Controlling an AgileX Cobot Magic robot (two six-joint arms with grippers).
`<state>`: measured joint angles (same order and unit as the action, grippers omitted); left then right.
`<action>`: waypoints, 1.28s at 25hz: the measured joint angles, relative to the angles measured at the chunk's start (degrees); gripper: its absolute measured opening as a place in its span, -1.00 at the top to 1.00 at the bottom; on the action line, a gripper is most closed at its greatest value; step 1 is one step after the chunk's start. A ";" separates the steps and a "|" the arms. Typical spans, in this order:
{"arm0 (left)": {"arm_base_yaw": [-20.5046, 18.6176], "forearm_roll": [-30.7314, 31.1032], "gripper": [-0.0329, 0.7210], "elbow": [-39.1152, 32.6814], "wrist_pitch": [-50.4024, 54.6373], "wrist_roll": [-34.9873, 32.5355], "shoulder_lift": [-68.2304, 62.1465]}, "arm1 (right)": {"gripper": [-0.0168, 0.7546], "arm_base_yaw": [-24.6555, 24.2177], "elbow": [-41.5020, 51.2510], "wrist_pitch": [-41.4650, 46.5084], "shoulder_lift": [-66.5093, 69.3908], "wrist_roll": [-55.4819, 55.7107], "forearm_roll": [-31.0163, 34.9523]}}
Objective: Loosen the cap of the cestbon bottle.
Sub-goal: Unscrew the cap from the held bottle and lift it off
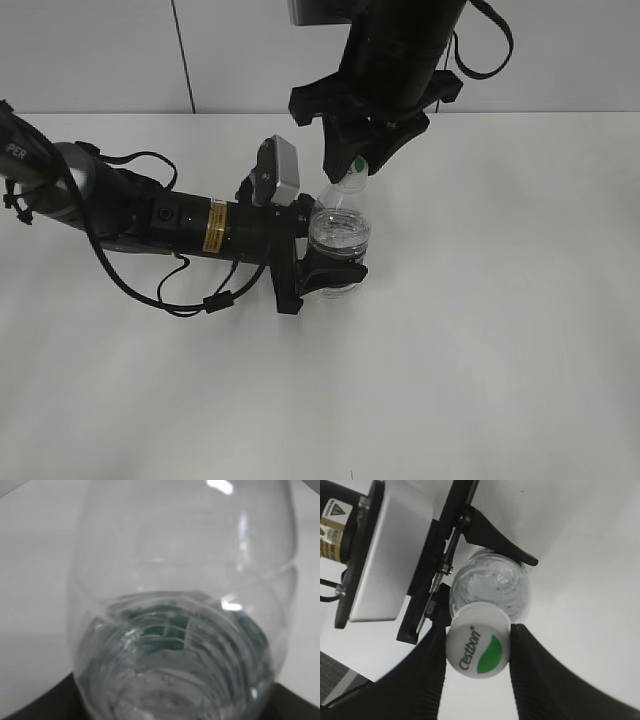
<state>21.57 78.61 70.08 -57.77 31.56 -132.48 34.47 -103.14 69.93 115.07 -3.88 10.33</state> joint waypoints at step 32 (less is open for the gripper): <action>0.00 1.01 -0.18 0.00 -1.06 -0.30 0.00 | 0.20 0.00 0.00 0.11 -0.12 -50.10 1.30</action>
<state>21.57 79.62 70.08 -58.83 31.26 -132.48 34.47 -103.14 70.04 114.96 -53.98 11.63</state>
